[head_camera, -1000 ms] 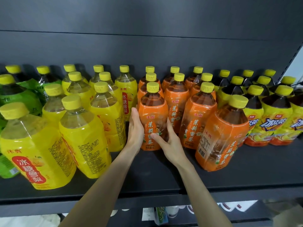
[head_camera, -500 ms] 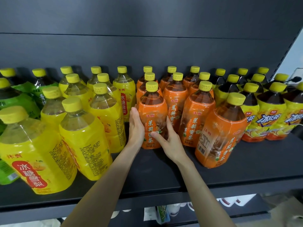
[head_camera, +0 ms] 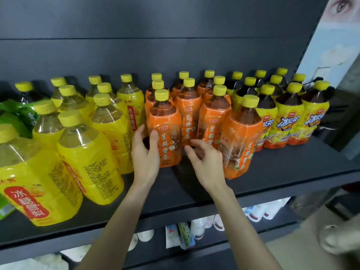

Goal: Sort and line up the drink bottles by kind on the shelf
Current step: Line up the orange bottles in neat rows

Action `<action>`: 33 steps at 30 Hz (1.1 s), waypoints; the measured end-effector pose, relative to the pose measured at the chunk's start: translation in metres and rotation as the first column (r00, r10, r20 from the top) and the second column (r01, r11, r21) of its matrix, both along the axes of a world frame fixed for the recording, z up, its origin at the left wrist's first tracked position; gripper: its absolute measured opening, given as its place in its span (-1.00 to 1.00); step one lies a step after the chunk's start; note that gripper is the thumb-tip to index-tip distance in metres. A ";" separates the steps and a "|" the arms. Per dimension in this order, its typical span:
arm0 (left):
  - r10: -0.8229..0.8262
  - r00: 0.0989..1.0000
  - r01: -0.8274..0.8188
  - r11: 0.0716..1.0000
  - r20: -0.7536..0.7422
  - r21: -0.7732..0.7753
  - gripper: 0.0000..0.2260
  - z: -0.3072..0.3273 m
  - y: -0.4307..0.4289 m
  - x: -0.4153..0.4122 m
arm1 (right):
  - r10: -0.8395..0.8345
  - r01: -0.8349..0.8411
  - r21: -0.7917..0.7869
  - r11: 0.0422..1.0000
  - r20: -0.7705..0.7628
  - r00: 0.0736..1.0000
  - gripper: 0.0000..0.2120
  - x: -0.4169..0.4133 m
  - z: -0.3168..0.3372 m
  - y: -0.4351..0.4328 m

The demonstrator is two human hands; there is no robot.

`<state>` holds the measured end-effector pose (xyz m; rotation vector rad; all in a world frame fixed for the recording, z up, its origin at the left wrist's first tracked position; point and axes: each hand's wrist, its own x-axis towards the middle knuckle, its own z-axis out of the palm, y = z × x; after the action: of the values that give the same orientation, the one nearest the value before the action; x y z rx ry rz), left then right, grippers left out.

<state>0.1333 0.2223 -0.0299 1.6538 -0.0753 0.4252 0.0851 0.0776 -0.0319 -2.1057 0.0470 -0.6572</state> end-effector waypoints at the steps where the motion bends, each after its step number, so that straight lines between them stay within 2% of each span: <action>1: 0.033 0.999 -0.034 0.999 0.036 0.020 -0.51 -0.001 -0.003 -0.007 | -0.038 0.039 -0.003 0.999 0.047 0.998 -0.74 -0.008 0.005 -0.007; 4: 0.138 0.972 -0.159 0.982 0.188 0.099 -0.74 0.004 -0.019 -0.029 | -0.128 0.123 0.039 0.992 0.189 0.974 -0.84 -0.029 0.016 -0.029; 6: 0.170 0.950 -0.198 0.976 0.262 0.085 -0.81 0.007 -0.034 -0.038 | -0.184 0.167 0.085 0.982 0.264 0.947 -0.82 -0.037 0.019 -0.047; 10: 0.130 0.956 -0.150 0.987 0.264 0.056 -0.87 0.012 -0.078 -0.042 | -0.250 0.212 0.144 0.967 0.346 0.904 -0.81 -0.046 0.023 -0.090; 11: 0.094 0.966 -0.112 0.992 0.242 0.062 -0.85 0.012 -0.090 -0.040 | -0.244 0.198 0.169 0.966 0.321 0.915 -0.77 -0.046 0.024 -0.100; 13: 0.022 0.983 -0.034 0.998 0.184 0.061 -0.76 0.011 -0.111 -0.034 | -0.176 0.123 0.233 0.965 0.221 0.959 -0.57 -0.041 0.021 -0.118; 16: -0.002 0.995 -0.003 0.999 0.105 0.044 -0.63 0.008 -0.129 -0.022 | 0.057 -0.078 0.340 0.937 0.071 0.996 -0.28 -0.032 0.015 -0.138; 18: -0.008 0.998 0.008 1.000 0.066 0.011 -0.55 0.012 -0.134 -0.018 | 0.220 -0.212 0.378 0.901 0.023 0.975 -0.25 -0.026 0.014 -0.145; 20: -0.022 0.999 0.022 1.000 0.031 -0.013 -0.53 0.016 -0.137 -0.015 | 0.302 -0.278 0.399 0.874 0.003 0.953 -0.30 -0.022 0.012 -0.147; 23: -0.056 0.998 0.056 0.998 0.020 -0.001 -0.53 0.021 -0.141 -0.010 | 0.289 -0.267 0.394 0.880 0.002 0.957 -0.37 -0.022 0.012 -0.149; 26: -0.106 0.994 0.106 0.994 0.017 0.017 -0.52 0.025 -0.146 -0.001 | 0.209 -0.195 0.392 0.899 0.007 0.978 -0.31 -0.024 0.009 -0.155; 31: -0.111 0.994 0.112 0.990 -0.021 0.087 -0.26 0.022 -0.143 0.016 | 0.085 -0.078 0.411 0.908 0.002 0.996 -0.25 -0.029 0.008 -0.163; 33: -0.088 0.996 0.089 0.989 -0.018 0.114 -0.28 0.023 -0.141 0.016 | 0.064 -0.059 0.410 0.910 0.001 0.998 -0.28 -0.027 0.007 -0.165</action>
<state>0.1492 0.0812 -0.0071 1.7591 -0.1657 0.3479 0.0578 -0.0872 -0.0245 -1.6978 0.1155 -0.5419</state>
